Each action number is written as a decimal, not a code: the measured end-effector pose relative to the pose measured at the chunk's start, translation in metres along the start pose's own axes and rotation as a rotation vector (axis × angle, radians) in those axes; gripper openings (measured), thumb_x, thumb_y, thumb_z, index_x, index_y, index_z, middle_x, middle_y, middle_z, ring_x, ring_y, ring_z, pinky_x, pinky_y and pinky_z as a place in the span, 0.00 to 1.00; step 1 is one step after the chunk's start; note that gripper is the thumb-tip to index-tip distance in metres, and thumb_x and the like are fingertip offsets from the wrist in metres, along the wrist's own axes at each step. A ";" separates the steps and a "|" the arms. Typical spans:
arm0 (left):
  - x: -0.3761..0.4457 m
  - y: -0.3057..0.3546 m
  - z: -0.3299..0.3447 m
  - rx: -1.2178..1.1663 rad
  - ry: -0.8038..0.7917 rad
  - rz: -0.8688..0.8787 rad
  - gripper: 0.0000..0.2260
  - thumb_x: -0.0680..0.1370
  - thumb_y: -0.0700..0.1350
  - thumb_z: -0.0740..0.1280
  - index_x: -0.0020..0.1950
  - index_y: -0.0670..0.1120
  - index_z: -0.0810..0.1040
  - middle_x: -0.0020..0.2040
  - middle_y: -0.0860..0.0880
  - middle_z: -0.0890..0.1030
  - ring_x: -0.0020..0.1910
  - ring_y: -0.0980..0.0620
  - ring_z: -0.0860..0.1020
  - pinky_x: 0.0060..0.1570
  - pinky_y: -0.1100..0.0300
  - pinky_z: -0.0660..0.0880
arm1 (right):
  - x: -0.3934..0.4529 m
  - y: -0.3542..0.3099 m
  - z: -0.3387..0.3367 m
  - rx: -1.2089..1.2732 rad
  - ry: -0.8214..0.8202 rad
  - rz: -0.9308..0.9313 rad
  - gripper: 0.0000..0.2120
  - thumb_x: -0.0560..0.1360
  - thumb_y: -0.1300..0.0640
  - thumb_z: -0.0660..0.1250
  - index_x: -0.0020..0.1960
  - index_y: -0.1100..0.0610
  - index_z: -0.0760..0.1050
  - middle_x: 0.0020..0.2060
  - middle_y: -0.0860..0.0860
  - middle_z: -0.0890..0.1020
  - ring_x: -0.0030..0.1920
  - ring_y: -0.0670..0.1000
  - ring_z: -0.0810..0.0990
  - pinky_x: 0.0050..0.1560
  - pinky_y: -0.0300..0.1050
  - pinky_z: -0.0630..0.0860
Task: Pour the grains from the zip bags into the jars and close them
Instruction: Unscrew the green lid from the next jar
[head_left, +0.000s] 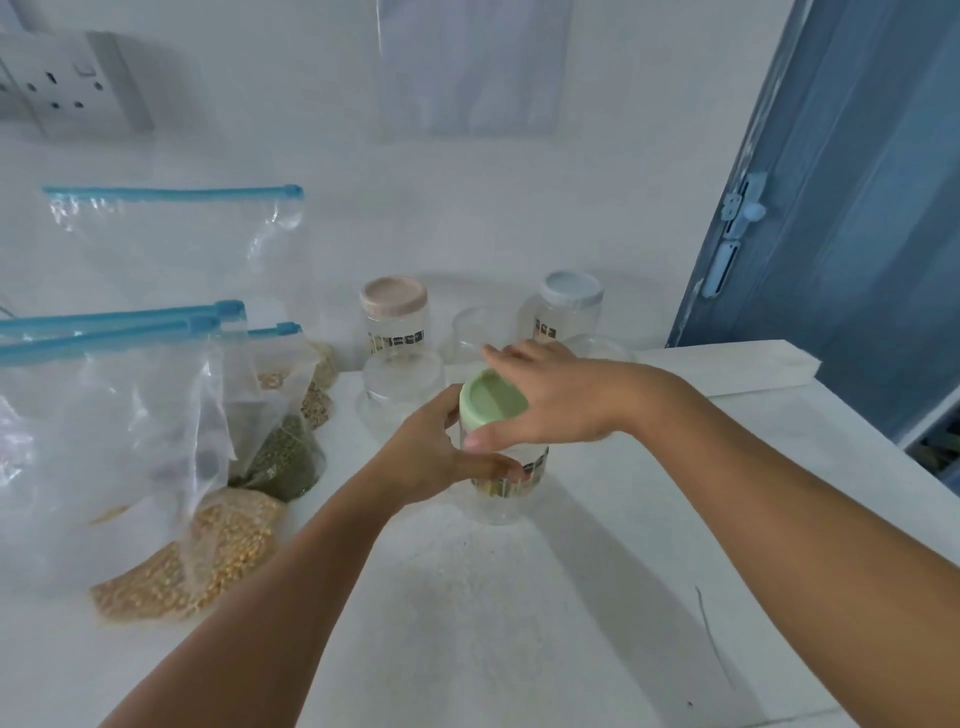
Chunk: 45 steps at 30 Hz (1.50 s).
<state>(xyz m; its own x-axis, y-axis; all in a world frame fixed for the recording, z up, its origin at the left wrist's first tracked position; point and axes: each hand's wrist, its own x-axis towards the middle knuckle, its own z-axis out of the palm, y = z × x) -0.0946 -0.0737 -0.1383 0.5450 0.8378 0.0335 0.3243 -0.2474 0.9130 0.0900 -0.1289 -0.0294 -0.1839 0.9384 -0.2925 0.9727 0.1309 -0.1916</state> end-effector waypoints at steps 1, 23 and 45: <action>0.000 0.000 0.000 -0.006 -0.005 -0.009 0.40 0.60 0.53 0.88 0.69 0.60 0.76 0.61 0.59 0.83 0.64 0.59 0.79 0.64 0.46 0.79 | 0.001 -0.002 0.002 -0.035 0.044 0.027 0.53 0.69 0.20 0.63 0.84 0.46 0.50 0.80 0.47 0.56 0.81 0.54 0.51 0.77 0.59 0.61; 0.007 0.004 -0.005 0.000 -0.104 -0.056 0.43 0.60 0.55 0.88 0.72 0.61 0.72 0.66 0.59 0.81 0.68 0.58 0.77 0.70 0.47 0.74 | 0.007 0.031 -0.030 0.241 0.208 -0.336 0.37 0.66 0.48 0.83 0.71 0.39 0.69 0.64 0.40 0.72 0.64 0.42 0.71 0.60 0.38 0.71; 0.008 0.000 -0.006 0.003 -0.086 -0.089 0.43 0.60 0.54 0.88 0.71 0.63 0.73 0.66 0.63 0.80 0.70 0.59 0.73 0.75 0.48 0.68 | -0.025 0.142 0.137 1.051 0.490 0.155 0.42 0.57 0.49 0.88 0.66 0.41 0.72 0.60 0.41 0.82 0.64 0.44 0.80 0.67 0.49 0.77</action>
<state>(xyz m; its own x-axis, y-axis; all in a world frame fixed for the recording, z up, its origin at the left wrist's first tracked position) -0.0953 -0.0640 -0.1359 0.5781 0.8118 -0.0824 0.3767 -0.1759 0.9095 0.2134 -0.1778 -0.1777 0.2236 0.9742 -0.0319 0.3423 -0.1091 -0.9332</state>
